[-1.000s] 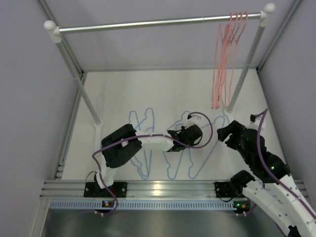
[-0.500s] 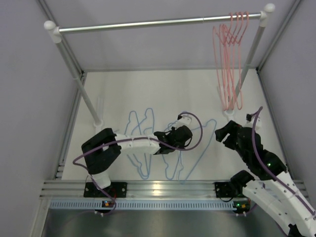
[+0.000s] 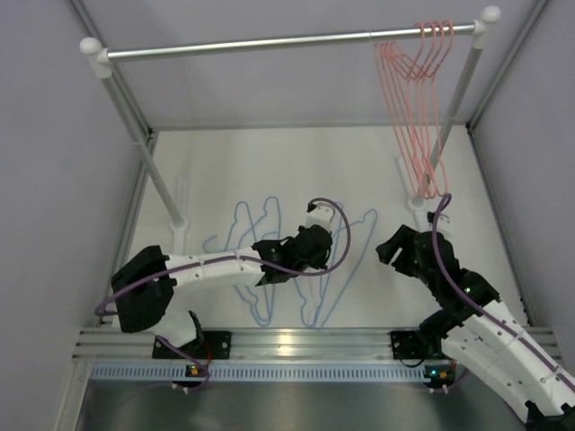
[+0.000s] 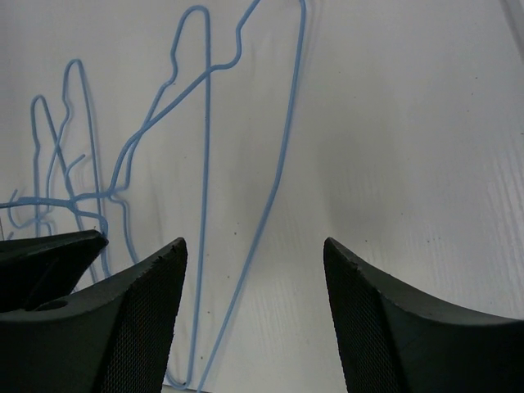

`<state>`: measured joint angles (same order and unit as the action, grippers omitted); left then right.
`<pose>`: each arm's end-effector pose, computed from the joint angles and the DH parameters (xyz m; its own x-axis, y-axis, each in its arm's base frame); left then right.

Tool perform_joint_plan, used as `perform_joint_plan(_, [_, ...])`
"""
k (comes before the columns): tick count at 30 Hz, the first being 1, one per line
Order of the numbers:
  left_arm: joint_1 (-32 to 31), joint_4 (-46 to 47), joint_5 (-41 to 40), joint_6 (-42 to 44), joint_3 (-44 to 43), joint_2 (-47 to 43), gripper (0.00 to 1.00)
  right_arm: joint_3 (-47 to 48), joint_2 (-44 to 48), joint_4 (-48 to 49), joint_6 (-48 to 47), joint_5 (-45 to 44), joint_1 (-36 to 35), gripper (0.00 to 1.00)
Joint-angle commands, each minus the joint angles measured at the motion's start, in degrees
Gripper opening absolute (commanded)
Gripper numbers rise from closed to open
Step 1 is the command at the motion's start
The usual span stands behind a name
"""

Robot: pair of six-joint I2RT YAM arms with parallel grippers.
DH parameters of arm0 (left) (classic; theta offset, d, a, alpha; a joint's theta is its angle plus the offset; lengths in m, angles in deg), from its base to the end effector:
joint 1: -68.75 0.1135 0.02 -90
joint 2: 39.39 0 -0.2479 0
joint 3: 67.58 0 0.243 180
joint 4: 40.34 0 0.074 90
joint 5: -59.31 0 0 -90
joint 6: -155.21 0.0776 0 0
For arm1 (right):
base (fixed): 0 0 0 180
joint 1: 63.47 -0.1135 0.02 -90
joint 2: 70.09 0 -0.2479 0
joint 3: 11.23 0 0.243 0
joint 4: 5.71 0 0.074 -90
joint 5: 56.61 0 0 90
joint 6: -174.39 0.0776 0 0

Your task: Organize the hangers

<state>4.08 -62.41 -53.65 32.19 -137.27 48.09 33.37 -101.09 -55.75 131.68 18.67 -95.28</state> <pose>0.1780 -0.3053 0.1937 -0.6136 0.1236 -0.7799 0.4410 0.8729 -0.2087 0.1494 0.0695 0.2098 -0.5893 0.4707 -0.6566 0.1429 0.8606 0.4888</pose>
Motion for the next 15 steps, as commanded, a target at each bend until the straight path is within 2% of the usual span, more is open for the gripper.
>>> perform_joint_plan(1, [-0.1, 0.9, 0.3, 0.5, 1.0, -3.2, 0.0, 0.0, -0.4, 5.8, 1.1, 1.1, -1.3, 0.65])
perform_joint_plan(8, [-0.1, 1.1, 0.5, 0.8, 2.5, -5.4, 0.0, -1.6, -0.4, 7.4, 2.2, 1.5, -2.2, 0.65])
perform_joint_plan(15, [-0.4, 1.4, 1.1, 0.8, 3.8, -5.6, 0.0, -4.7, -5.6, 17.2, 6.7, 2.9, -3.8, 0.65])
